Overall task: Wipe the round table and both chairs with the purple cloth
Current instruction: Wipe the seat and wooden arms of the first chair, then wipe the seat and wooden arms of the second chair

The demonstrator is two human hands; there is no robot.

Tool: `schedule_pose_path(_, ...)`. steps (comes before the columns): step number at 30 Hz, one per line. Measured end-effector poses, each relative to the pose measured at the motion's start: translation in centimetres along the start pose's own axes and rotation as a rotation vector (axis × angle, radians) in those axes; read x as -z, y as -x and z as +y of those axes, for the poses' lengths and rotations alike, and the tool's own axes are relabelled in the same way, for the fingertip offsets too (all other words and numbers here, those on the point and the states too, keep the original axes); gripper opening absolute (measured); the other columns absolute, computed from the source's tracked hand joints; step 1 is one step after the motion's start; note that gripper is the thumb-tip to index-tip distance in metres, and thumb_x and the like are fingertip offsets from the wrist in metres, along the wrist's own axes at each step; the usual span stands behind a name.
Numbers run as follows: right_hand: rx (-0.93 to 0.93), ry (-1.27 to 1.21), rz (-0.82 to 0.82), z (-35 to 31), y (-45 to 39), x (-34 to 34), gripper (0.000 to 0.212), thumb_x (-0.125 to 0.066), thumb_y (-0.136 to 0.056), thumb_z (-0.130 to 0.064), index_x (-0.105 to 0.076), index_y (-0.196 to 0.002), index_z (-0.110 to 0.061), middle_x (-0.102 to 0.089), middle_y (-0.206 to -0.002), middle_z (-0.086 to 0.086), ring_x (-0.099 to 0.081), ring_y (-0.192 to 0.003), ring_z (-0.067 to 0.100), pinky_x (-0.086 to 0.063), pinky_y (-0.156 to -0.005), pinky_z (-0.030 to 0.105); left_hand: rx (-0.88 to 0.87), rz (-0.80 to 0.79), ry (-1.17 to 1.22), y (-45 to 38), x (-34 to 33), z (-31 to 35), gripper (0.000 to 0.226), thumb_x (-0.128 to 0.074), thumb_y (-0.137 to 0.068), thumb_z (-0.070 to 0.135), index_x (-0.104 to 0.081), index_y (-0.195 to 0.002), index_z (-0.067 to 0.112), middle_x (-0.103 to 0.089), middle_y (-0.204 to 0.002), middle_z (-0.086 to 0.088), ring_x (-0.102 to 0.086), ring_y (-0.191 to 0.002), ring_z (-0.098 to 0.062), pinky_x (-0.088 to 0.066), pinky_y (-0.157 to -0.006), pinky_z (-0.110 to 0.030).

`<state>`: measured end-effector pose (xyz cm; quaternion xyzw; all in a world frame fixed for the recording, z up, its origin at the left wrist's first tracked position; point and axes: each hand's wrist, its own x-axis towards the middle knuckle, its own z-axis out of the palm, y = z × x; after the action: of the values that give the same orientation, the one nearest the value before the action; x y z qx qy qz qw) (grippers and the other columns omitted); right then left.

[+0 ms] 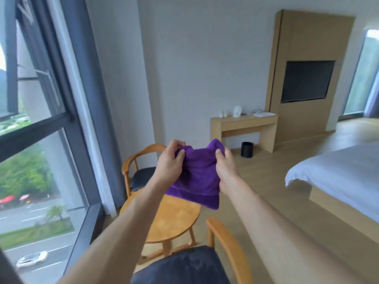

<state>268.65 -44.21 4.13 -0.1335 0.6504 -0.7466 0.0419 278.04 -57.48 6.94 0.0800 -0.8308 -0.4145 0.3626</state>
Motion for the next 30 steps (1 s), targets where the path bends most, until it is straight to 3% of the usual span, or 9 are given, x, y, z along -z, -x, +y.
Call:
schedule_pose_path(3,0.041,-0.024,-0.002,-5.0,-1.6,6.9,0.014,-0.047,-0.091,-0.044,-0.059,-0.089,-0.039,-0.067,-0.110,0.002,-0.064,-0.105,0.028,-0.051,-0.097,0.054,-0.067,-0.128,0.018,-2.6,-3.7,4.7,0.011,-0.051,-0.096,0.019,-0.061,-0.102,0.021,-0.073,-0.109,0.005,-0.064,-0.107,-0.015,-0.046,-0.099,-0.031)
schedule_pose_path(6,0.005,-0.119,-0.080,-7.3,-4.4,13.3,0.012,-0.051,-0.100,-0.032,-0.057,-0.104,-0.023,-0.065,-0.118,0.009,-0.063,-0.111,0.031,-0.051,-0.097,0.050,-0.048,-0.251,0.113,-4.0,-8.0,8.3,0.011,-0.051,-0.091,0.032,-0.060,-0.096,0.026,-0.073,-0.104,-0.002,-0.064,-0.095,-0.025,-0.047,-0.091,-0.041)
schedule_pose_path(11,-0.127,-0.188,-0.254,-8.3,-9.5,21.7,0.032,-0.065,-0.095,-0.020,-0.051,-0.124,-0.015,-0.065,-0.124,0.012,-0.064,-0.112,0.031,-0.052,-0.092,0.048,0.004,-0.311,0.304,-5.7,-14.5,10.8,0.009,-0.048,-0.105,0.017,-0.054,-0.100,0.013,-0.061,-0.079,0.008,-0.050,-0.068,-0.005,-0.039,-0.062,-0.019)
schedule_pose_path(13,-0.123,-0.208,-0.278,-7.9,-12.0,24.2,0.044,-0.071,-0.089,-0.012,-0.049,-0.128,-0.015,-0.064,-0.124,0.014,-0.065,-0.105,0.029,-0.053,-0.082,0.043,0.041,-0.357,0.256,-6.9,-16.5,10.6,0.015,-0.049,-0.105,0.024,-0.057,-0.109,0.012,-0.065,-0.089,0.007,-0.057,-0.075,-0.003,-0.046,-0.070,-0.019)
schedule_pose_path(16,-0.080,-0.142,-0.346,-6.8,-15.8,27.3,0.054,-0.072,-0.086,-0.003,-0.052,-0.130,-0.026,-0.064,-0.121,0.005,-0.065,-0.102,0.027,-0.055,-0.075,0.040,0.047,-0.441,0.128,-9.7,-18.7,9.6,0.028,-0.054,-0.101,0.037,-0.061,-0.127,0.028,-0.065,-0.119,0.007,-0.062,-0.107,-0.007,-0.051,-0.095,-0.027)
schedule_pose_path(20,0.003,0.144,-0.410,-4.8,-22.1,30.4,0.020,-0.078,-0.082,-0.009,-0.070,-0.099,-0.016,-0.074,-0.099,0.010,-0.070,-0.091,0.028,-0.056,-0.073,0.039,0.025,-0.626,0.082,-14.6,-21.9,8.2,0.038,-0.069,-0.089,0.040,-0.064,-0.123,0.024,-0.067,-0.119,0.002,-0.064,-0.114,-0.017,-0.055,-0.094,-0.032)
schedule_pose_path(23,0.080,0.278,-0.388,-3.3,-28.3,32.3,0.017,-0.079,-0.082,-0.015,-0.067,-0.087,-0.004,-0.072,-0.081,0.006,-0.068,-0.078,0.022,-0.050,-0.071,0.035,0.025,-0.727,0.013,-19.8,-25.4,6.8,0.029,-0.081,-0.082,0.018,-0.066,-0.107,0.012,-0.069,-0.097,0.004,-0.068,-0.092,-0.013,-0.056,-0.066,-0.022)
schedule_pose_path(26,0.116,0.374,-0.349,-2.5,-35.2,33.4,0.024,-0.077,-0.084,-0.017,-0.063,-0.085,0.002,-0.068,-0.076,0.004,-0.064,-0.073,0.020,-0.046,-0.069,0.032,-0.062,-0.680,-0.240,-26.1,-29.8,4.8,0.025,-0.083,-0.081,0.024,-0.065,-0.089,0.009,-0.064,-0.077,0.010,-0.062,-0.071,-0.002,-0.049,-0.059,-0.017)
schedule_pose_path(30,0.183,0.516,-0.279,-2.5,-44.0,33.4,0.021,-0.077,-0.084,-0.025,-0.065,-0.069,-0.017,-0.069,-0.068,-0.005,-0.066,-0.067,0.012,-0.045,-0.060,0.026,-0.214,-0.472,-0.433,-33.8,-35.6,2.0,0.030,-0.083,-0.075,0.038,-0.062,-0.077,0.016,-0.061,-0.072,0.006,-0.054,-0.065,-0.005,-0.041,-0.059,-0.020)
